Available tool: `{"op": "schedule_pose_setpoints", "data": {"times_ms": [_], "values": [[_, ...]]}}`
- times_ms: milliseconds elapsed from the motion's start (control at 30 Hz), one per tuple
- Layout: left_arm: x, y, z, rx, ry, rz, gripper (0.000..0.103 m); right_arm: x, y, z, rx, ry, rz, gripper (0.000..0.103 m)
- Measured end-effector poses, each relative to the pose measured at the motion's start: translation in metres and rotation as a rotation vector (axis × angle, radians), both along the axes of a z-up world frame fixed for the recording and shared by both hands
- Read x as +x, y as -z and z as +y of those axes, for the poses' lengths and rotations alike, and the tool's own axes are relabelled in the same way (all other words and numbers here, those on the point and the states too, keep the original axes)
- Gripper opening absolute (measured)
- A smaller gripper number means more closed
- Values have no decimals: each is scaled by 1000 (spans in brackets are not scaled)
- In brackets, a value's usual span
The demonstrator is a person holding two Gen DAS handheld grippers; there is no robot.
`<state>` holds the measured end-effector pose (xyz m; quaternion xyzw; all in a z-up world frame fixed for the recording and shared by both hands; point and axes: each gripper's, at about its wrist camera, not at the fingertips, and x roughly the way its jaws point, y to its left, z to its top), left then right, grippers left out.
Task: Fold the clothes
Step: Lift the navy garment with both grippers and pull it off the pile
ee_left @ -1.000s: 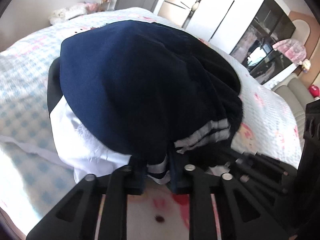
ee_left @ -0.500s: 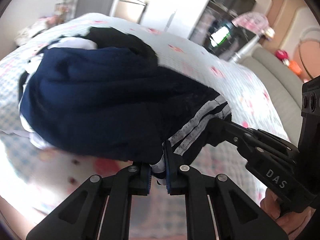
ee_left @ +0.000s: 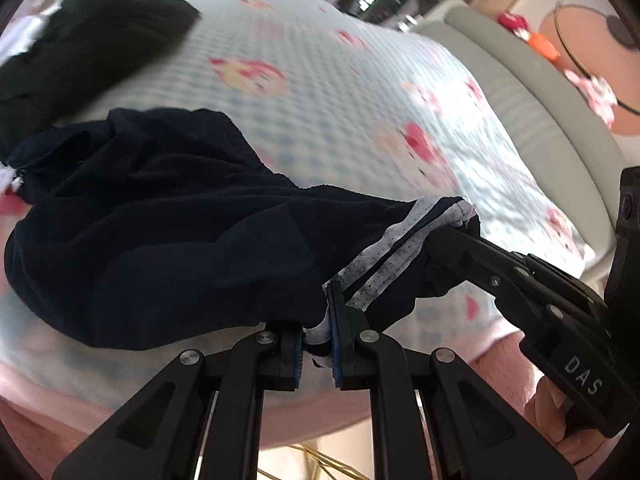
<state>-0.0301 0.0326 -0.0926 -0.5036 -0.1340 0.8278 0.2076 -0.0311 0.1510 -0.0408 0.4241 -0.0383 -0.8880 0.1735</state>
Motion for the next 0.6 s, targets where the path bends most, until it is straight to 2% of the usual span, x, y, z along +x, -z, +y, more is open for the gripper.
{"op": "schedule_pose_setpoints", "data": {"times_ms": [200,267,333,400,500,600], "values": [[14,13,48,-17,88,-31,12,29,15,59,-8,113,-39,4],[18,14,51,-20,87,-37,12,37,20,72,-16,130,-54,4],[19,18,44,-26,58,-51,16,44,28,85,-33,144,-77,5],[16,24,32,-70,5,-64,24,45,41,89,-41,145,-121,7],[12,29,10,-147,-85,-72,24,46,60,90,-29,157,-172,9],[15,21,-18,-215,-172,-46,24,51,62,95,-21,218,-146,9]]}}
